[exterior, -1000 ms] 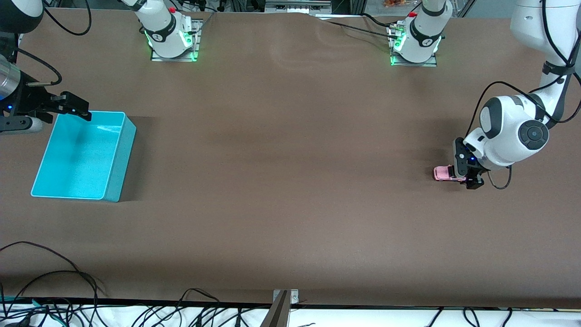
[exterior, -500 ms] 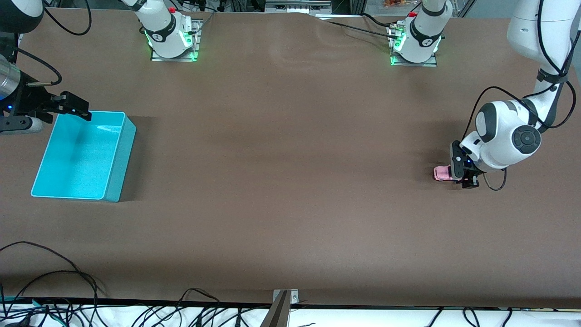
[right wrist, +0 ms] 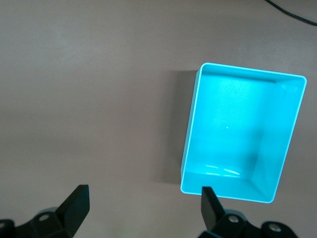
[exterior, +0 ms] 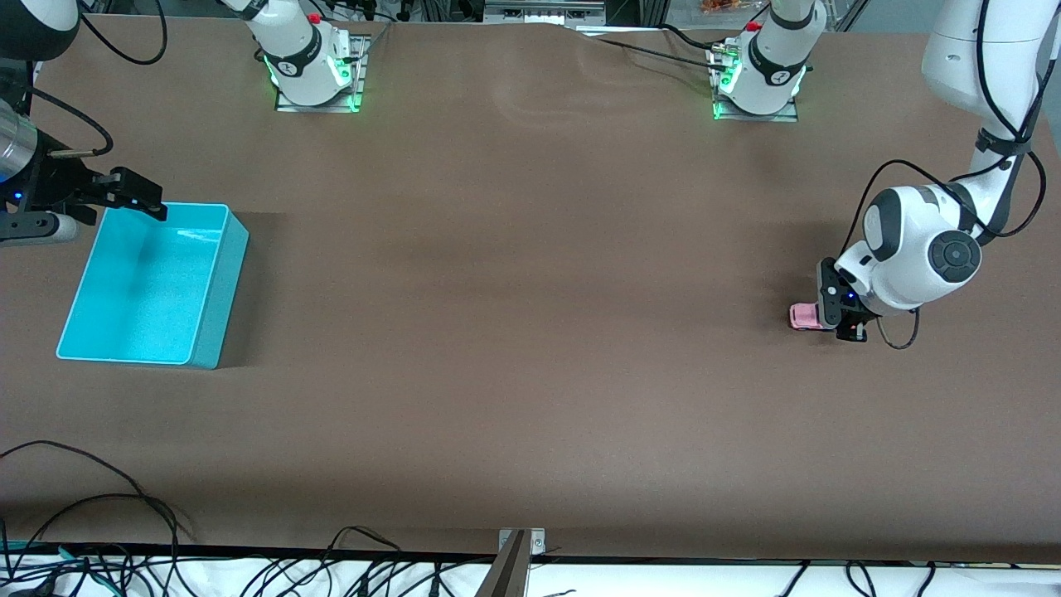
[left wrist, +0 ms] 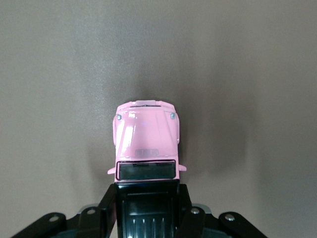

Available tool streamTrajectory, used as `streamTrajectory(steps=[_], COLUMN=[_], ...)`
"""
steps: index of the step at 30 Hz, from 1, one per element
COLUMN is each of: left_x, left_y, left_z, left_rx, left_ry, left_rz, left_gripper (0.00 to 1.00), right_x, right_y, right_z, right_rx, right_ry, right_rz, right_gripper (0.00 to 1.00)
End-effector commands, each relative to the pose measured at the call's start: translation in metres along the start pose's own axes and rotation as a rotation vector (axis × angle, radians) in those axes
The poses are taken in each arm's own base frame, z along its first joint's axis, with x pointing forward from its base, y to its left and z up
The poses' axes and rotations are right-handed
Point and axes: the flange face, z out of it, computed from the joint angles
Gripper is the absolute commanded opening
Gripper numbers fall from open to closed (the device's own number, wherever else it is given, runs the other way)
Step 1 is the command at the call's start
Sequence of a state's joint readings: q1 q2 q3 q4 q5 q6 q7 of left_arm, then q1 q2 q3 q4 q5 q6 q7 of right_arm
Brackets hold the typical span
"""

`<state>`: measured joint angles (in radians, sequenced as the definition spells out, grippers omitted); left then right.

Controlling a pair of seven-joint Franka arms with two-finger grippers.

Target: Wind and store pink jeep toy

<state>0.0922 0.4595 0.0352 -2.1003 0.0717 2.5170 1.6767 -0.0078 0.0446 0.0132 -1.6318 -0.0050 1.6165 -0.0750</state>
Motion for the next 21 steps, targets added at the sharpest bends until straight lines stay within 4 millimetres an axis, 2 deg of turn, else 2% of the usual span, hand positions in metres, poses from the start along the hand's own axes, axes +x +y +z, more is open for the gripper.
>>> streamTrajectory(steps=[1,3,7,15,21], left_x=[-0.002,-0.006,-0.016,-0.078,-0.124], left_y=[-0.004,-0.003,0.001,0.015,0.020], left_z=[0.000,0.002,0.021,0.041,0.042], left_rx=[0.010,0.002,-0.030,-0.056,-0.044], left_ry=[-0.005,-0.003,-0.002,0.005,0.005], left_rz=[0.022,0.013,-0.001,-0.052,-0.061], left_gripper=[0.00,0.00,0.00,0.00,0.00], right_x=[0.000,-0.001,0.000,0.000,0.000], right_y=[-0.001,-0.001,-0.001,-0.001,-0.001], right_z=[-0.007,-0.007,-0.007,-0.007,-0.007], right_rx=[-0.007,-0.007,-0.007,-0.007,-0.007], right_ry=[-0.002,-0.003,-0.002,0.000,-0.002], right_rz=[-0.006,-0.006,-0.006,-0.006,-0.006], right_gripper=[1.00,1.00,1.00,1.00,1.00])
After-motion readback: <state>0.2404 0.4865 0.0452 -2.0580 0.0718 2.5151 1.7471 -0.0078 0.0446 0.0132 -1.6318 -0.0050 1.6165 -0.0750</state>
